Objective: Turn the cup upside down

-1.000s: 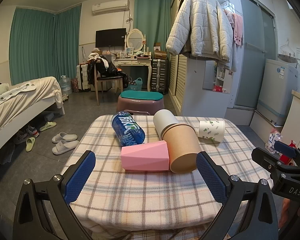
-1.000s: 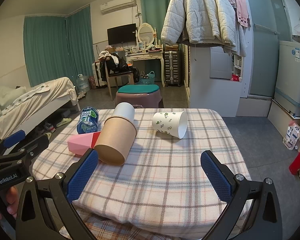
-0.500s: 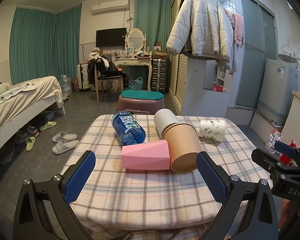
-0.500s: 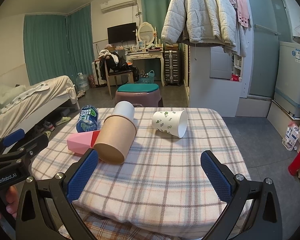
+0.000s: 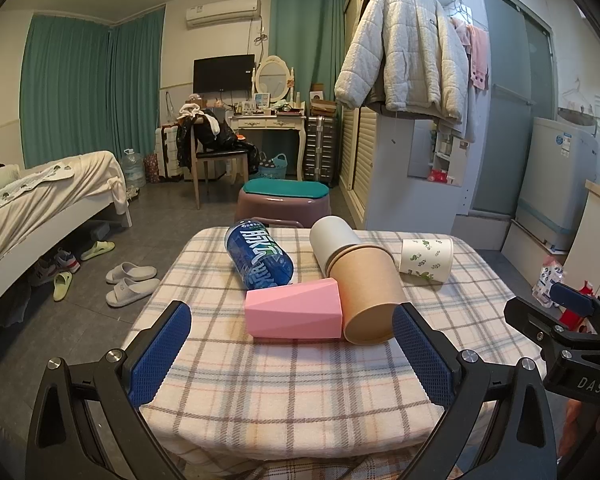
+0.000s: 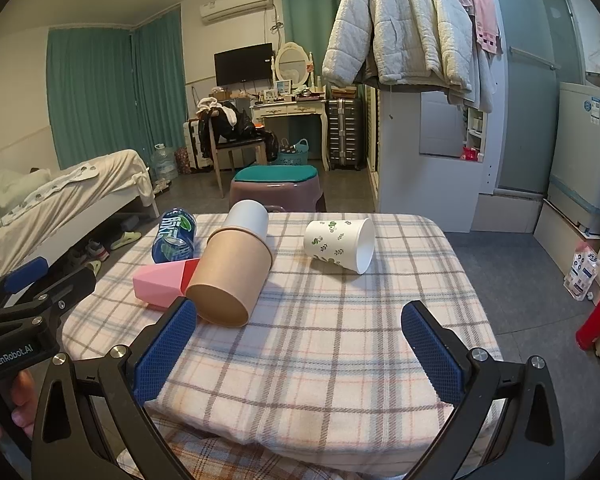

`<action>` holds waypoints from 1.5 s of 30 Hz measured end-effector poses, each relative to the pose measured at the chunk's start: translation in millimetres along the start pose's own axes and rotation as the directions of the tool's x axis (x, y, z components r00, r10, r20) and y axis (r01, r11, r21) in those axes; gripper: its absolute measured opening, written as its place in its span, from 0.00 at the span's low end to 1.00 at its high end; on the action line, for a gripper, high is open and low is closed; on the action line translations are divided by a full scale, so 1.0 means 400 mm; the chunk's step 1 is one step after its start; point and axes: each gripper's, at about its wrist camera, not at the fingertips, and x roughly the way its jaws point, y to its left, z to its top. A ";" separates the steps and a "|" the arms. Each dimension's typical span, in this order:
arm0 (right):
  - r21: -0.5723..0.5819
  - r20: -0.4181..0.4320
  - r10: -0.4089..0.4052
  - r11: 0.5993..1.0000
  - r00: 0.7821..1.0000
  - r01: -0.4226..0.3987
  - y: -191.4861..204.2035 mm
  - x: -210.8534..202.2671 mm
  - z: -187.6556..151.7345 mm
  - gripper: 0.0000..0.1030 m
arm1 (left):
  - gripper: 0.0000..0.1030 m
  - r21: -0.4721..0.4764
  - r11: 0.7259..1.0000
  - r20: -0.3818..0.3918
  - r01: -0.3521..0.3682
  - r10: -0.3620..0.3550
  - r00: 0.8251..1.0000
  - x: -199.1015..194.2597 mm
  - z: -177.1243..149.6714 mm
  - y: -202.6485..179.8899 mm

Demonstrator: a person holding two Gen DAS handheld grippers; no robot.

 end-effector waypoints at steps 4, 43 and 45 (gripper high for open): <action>-0.001 0.001 -0.002 1.000 1.000 0.002 0.001 0.001 -0.002 1.00 | 1.00 0.000 1.000 0.000 0.002 -0.002 1.000 0.001 0.000 0.000; -0.047 -0.034 -0.003 0.999 0.999 0.001 0.060 0.040 0.039 1.00 | 1.00 -0.015 1.000 -0.025 -0.005 0.004 1.000 0.046 -0.006 0.047; -0.053 -0.035 0.001 0.999 0.999 -0.003 0.068 0.049 0.053 1.00 | 1.00 -0.025 1.000 -0.024 -0.004 0.003 1.000 0.066 0.009 0.067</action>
